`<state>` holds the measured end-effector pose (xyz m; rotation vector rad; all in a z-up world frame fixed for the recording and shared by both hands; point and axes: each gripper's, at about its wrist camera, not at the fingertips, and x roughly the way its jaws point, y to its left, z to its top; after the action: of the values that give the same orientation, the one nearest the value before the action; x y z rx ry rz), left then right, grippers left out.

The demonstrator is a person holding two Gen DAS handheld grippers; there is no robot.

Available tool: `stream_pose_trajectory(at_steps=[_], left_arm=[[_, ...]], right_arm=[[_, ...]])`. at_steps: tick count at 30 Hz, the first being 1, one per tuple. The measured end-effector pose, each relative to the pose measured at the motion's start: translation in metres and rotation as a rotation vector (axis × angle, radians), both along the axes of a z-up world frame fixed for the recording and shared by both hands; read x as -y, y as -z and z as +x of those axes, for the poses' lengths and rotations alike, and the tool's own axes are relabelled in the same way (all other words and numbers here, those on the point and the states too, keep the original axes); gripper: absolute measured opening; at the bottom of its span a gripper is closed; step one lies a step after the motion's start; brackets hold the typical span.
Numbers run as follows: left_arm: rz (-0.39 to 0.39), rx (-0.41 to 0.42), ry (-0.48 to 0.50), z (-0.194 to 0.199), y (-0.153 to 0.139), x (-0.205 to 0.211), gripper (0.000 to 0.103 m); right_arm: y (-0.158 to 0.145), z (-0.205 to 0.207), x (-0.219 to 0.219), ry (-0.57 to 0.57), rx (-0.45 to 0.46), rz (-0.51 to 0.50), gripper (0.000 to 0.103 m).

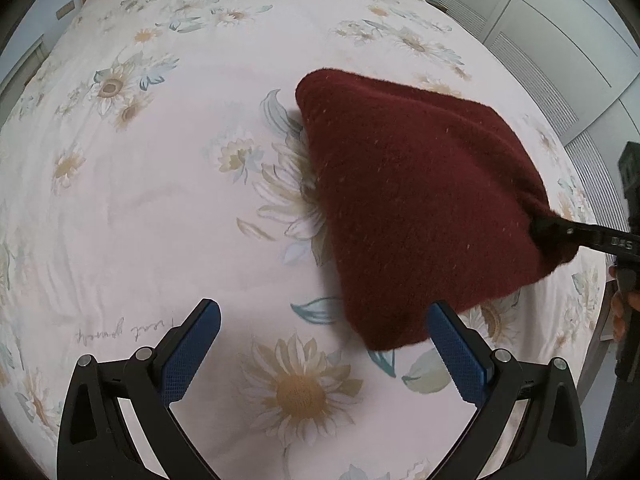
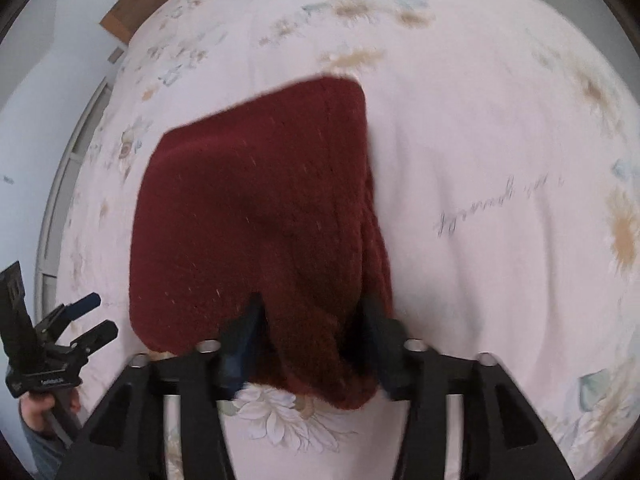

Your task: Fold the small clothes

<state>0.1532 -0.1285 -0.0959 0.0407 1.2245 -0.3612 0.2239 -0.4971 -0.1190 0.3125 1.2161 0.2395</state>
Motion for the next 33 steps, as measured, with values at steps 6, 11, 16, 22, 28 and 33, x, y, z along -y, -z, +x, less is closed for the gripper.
stream_pose_trajectory(at_steps=[6,11,16,22,28,33], left_arm=[[-0.010,0.029,0.016,0.027,-0.014,0.023,0.102],[0.001,0.014,0.021,0.053,-0.011,0.054,0.102],[0.006,-0.032,0.009,0.063,0.006,0.061,0.102],[-0.029,-0.049,0.018,0.064,0.012,0.055,0.102],[-0.033,-0.052,0.001,0.068,0.011,0.050,0.102],[-0.050,-0.059,-0.030,0.076,0.007,0.056,0.102]], right_arm=[[-0.022,0.021,0.001,0.029,0.043,-0.025,0.078],[-0.002,0.044,-0.010,0.009,-0.022,-0.036,0.078],[0.017,0.053,-0.011,0.013,-0.045,-0.024,0.025],[0.018,0.051,-0.001,0.047,0.011,-0.096,0.022],[0.018,0.050,0.003,0.055,-0.012,-0.058,0.064],[0.004,0.049,0.007,0.063,0.010,0.073,0.082]])
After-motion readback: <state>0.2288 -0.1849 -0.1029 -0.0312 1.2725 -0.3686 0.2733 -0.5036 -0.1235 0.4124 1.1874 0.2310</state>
